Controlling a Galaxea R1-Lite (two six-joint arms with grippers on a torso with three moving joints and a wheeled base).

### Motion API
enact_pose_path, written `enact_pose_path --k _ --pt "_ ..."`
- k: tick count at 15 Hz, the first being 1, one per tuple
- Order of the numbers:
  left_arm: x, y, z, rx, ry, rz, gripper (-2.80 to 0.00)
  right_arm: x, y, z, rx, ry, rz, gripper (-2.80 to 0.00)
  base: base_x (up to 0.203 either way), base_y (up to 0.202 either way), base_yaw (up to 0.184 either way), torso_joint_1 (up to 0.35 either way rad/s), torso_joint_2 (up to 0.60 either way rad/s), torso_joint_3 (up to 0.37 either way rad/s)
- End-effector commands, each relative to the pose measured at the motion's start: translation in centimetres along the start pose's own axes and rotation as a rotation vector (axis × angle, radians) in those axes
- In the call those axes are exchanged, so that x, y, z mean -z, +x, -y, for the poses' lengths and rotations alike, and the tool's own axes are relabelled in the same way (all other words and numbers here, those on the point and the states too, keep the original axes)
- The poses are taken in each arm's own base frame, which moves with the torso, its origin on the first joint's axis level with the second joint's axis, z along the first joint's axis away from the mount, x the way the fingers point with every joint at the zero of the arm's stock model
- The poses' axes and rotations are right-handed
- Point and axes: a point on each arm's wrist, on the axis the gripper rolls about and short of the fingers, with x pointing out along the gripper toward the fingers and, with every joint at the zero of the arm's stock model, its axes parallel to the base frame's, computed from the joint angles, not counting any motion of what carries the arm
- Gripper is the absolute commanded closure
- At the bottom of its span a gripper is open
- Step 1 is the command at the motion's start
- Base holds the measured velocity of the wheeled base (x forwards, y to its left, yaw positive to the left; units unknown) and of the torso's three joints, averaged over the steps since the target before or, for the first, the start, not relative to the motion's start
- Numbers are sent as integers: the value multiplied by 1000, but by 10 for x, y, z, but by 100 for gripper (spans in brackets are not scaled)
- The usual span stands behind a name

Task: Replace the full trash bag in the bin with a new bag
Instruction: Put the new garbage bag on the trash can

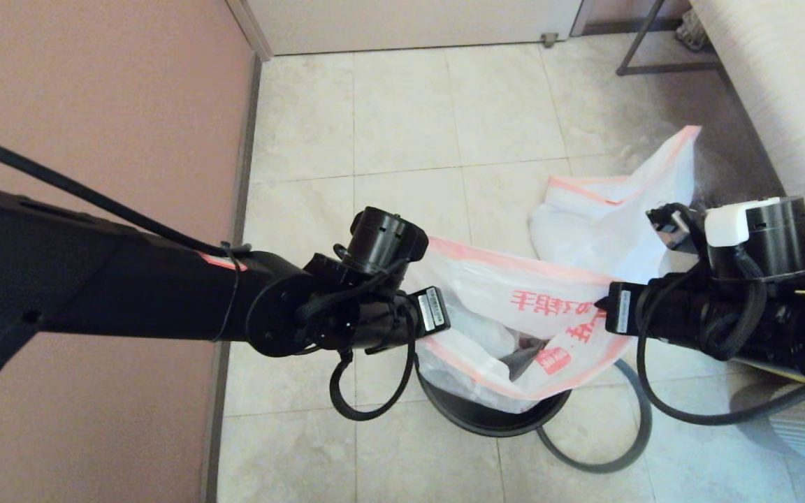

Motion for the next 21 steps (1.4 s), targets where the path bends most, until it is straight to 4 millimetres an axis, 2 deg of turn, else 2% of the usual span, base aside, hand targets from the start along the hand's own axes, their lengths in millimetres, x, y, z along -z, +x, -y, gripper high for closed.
enact_pose_path --k 1,3,6,9,10,12,14,16,18,21 --pt "-9 10 2 -5 -9 16 0 -2 16 -4 -4 0 -16 0 0 0 0 0 0 0" --pt "-11 21 4 -22 -8 -5 0 4 32 -7 -24 -2 -61 0 0 0 0 0 0 0" --pt "1 47 12 -44 15 -56 0 33 68 -14 -23 1 -167 0 0 0 0 0 0 0" --pt "10 72 24 -59 59 -92 0 42 92 -8 -9 20 -167 0 0 0 0 0 0 0" --pt "10 74 23 -95 67 -109 0 40 88 -7 -11 22 -156 0 0 0 0 0 0 0" --pt "8 58 14 -124 64 -119 0 34 59 -4 -21 25 -127 0 0 0 0 0 0 0" --pt "25 38 -9 -166 73 -168 0 44 29 6 -8 23 -139 0 0 0 0 0 0 0" --pt "49 30 -31 -188 86 -197 0 59 17 15 27 17 -169 0 0 0 0 0 0 0" --pt "64 37 -49 -176 92 -171 0 70 27 19 61 11 -211 0 0 0 0 0 0 0" --pt "76 61 -58 -205 120 -200 0 95 64 24 98 1 -279 0 0 0 0 0 0 0"
